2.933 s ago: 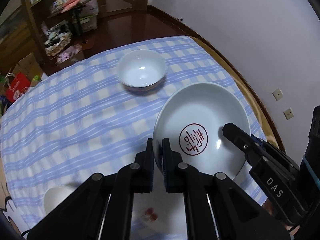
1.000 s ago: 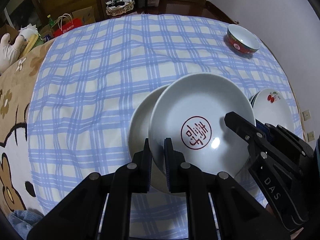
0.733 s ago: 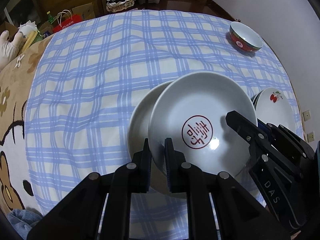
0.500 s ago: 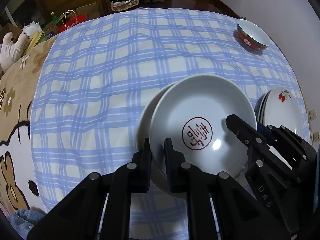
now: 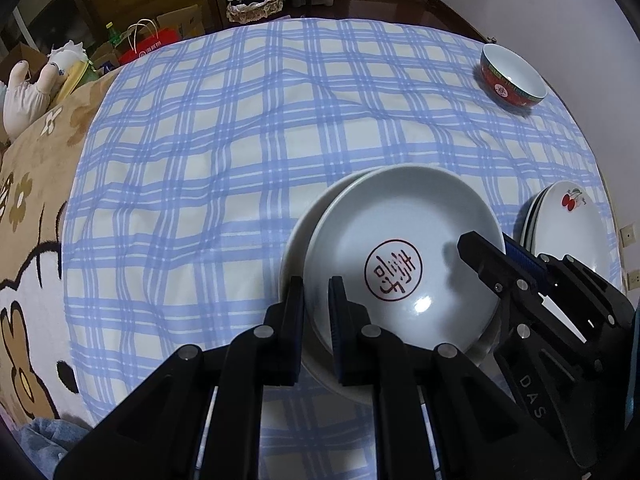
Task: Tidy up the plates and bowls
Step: 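Lower the seal-print bowl into the large white bowl with both grippers, then open both grippers to release the seal-print bowl in the large bowl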
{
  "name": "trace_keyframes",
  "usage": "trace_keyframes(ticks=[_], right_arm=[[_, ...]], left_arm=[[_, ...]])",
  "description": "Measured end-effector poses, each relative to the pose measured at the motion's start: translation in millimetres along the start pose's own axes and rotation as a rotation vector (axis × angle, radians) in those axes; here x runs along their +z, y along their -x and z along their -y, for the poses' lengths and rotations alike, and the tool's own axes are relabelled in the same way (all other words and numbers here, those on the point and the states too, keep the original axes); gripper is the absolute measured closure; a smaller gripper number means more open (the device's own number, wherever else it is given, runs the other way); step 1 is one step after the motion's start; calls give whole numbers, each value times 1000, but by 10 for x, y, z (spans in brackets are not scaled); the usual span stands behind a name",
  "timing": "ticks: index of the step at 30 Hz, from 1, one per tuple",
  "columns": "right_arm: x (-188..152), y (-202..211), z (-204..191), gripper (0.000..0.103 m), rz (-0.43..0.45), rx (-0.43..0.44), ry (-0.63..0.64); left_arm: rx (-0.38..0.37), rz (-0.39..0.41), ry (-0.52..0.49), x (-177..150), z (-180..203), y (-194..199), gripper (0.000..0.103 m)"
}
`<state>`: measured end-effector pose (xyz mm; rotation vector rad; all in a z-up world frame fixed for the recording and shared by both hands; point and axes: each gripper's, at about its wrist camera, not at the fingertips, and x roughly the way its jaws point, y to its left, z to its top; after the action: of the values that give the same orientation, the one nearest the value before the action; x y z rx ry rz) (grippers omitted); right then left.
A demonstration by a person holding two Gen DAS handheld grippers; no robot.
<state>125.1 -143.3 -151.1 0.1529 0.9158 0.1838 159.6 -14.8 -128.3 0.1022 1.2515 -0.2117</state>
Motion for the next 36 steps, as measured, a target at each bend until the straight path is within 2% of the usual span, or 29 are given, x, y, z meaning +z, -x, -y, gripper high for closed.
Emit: trace_keyframes(ticks=[8, 19, 36], right_arm=[[2, 1, -19, 91, -22, -18, 26], [25, 15, -1, 91, -49, 9, 15], [3, 87, -47, 90, -30, -5, 26]], left_arm=[[4, 1, -4, -6, 4, 6, 91], [-6, 9, 9, 4, -2, 12, 90], [36, 28, -35, -40, 55, 80, 87]])
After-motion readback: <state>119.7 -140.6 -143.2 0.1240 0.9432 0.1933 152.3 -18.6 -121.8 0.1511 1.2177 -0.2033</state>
